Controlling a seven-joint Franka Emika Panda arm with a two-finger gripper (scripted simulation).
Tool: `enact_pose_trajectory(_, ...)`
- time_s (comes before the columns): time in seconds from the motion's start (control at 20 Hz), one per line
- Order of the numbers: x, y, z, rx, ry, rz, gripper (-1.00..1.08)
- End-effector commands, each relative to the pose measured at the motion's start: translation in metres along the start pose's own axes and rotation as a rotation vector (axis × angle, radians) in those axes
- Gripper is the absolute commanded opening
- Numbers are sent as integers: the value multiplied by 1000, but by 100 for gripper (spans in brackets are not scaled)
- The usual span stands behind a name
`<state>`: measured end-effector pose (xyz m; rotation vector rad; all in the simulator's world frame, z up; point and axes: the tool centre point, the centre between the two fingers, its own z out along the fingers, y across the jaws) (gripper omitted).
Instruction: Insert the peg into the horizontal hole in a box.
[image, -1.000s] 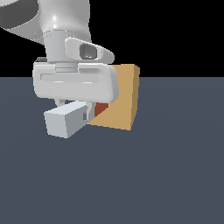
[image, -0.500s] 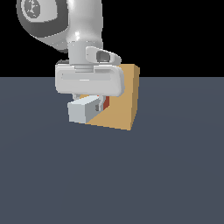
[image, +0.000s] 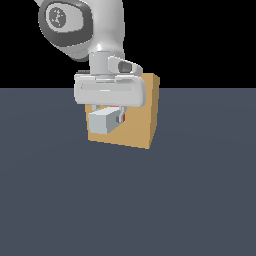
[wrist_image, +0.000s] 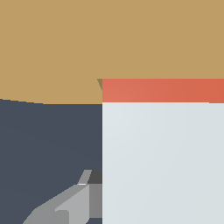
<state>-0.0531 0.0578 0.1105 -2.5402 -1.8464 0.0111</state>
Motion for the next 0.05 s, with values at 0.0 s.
enact_pose_trajectory(0.0, 9, 3, -2, -8, 6, -5, -100)
